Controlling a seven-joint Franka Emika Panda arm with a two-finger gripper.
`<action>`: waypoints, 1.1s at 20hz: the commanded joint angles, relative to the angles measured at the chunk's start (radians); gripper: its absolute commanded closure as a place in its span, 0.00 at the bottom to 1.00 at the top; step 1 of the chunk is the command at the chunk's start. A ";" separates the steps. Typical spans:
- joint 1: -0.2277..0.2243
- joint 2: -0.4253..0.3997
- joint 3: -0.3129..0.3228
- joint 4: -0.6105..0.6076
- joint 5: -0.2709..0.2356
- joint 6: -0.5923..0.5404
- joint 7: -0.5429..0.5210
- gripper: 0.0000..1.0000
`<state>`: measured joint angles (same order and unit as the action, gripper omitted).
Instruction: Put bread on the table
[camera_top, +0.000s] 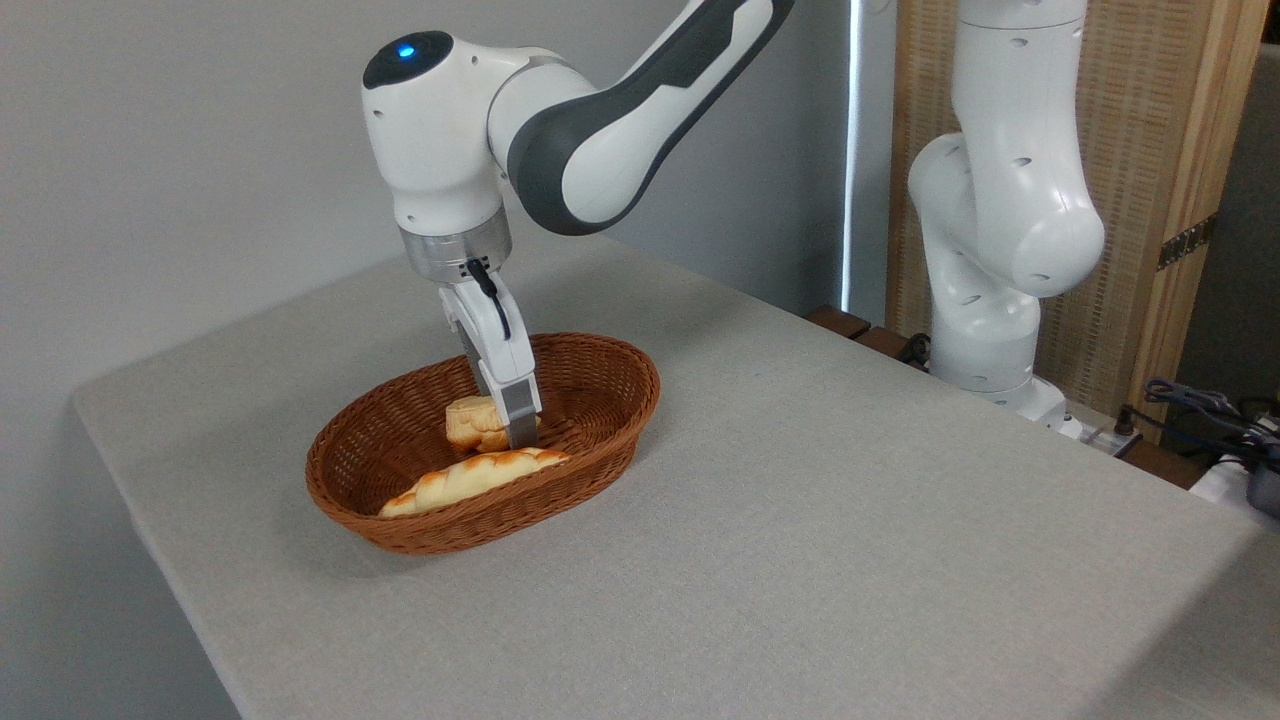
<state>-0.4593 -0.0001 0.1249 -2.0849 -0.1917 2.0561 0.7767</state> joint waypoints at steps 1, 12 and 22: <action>-0.032 0.012 0.010 -0.009 -0.012 0.032 -0.010 0.00; -0.035 0.012 0.010 -0.007 -0.003 0.036 -0.010 0.67; -0.035 0.012 0.010 -0.006 -0.003 0.035 -0.010 0.68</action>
<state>-0.4826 0.0151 0.1248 -2.0841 -0.1917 2.0695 0.7767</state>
